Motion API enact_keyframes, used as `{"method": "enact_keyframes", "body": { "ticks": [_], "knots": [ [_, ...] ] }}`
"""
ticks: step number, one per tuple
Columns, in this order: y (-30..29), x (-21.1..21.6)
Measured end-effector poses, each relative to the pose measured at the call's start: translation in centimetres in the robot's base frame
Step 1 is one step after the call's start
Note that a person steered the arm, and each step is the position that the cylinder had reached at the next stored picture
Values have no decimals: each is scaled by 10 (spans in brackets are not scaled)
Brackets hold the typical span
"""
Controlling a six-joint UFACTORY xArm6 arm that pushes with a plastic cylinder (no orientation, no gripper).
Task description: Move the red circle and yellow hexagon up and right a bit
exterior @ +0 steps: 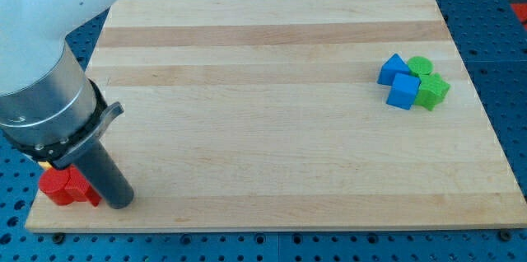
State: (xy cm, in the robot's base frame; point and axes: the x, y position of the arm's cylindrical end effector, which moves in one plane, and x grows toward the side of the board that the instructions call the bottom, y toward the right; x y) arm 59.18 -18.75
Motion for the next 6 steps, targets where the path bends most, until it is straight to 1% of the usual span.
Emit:
{"method": "enact_keyframes", "body": {
  "ticks": [1,2,3,6],
  "knots": [
    [24,5],
    [26,22],
    [13,26],
    [-97,21]
  ]
}}
